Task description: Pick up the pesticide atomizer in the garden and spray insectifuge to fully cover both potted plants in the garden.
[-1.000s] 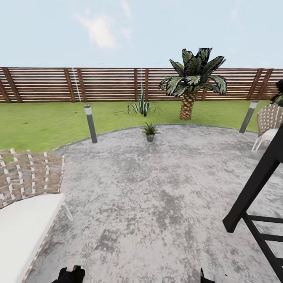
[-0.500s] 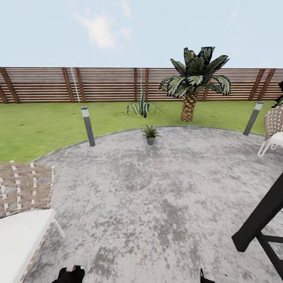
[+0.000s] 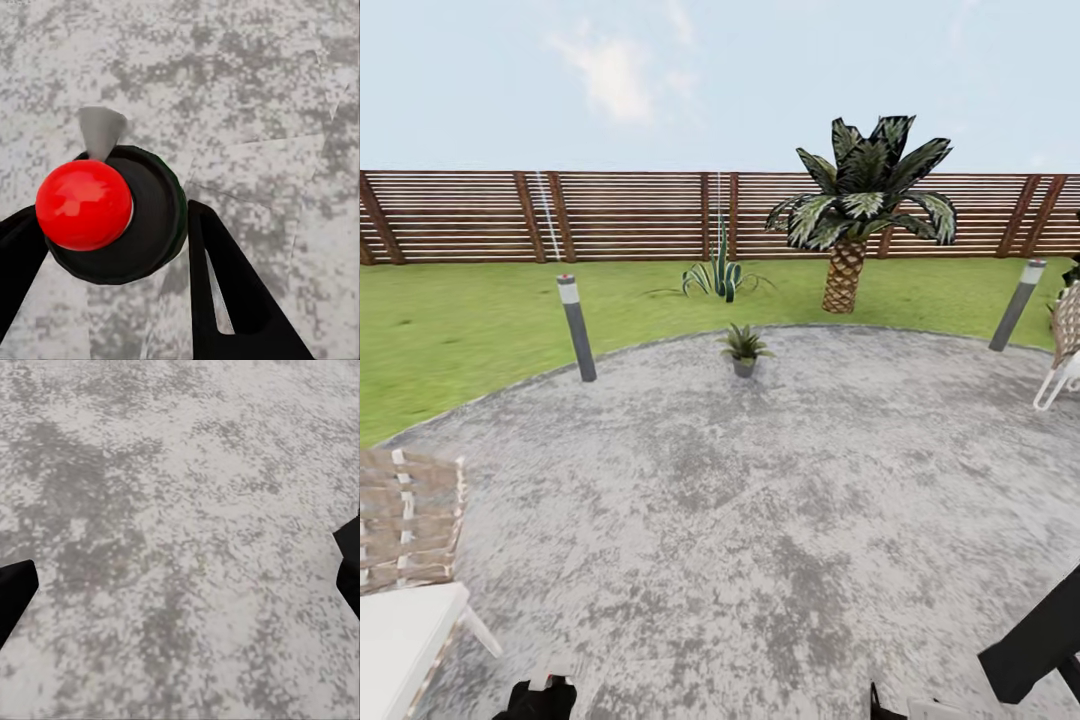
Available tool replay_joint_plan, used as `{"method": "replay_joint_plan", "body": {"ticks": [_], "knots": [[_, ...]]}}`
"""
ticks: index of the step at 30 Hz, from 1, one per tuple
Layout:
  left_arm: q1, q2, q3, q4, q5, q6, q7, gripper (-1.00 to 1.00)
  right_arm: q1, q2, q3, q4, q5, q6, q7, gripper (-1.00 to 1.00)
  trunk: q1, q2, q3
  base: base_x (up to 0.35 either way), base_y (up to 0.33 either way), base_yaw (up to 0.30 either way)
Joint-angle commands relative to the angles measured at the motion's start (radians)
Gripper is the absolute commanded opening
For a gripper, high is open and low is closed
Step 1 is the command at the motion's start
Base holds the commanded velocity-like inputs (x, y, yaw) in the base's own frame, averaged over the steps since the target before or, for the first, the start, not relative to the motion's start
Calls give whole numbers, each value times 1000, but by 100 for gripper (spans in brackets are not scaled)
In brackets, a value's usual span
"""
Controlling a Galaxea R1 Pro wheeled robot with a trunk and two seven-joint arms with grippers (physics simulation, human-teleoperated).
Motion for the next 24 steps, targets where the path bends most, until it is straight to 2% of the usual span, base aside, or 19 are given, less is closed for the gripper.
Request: {"method": "replay_joint_plan", "body": {"ticks": [1, 24], "knots": [[-1, 0, 0, 1, -1, -3, -3, -100, -1, 0, -3, 1, 11, -2, -8, 100, 0, 0, -1, 339, 0, 0], [-1, 0, 0, 1, -1, -3, -3, -100, -1, -2, -3, 0, 11, -2, -8, 100, 0, 0, -1, 339, 0, 0]]}}
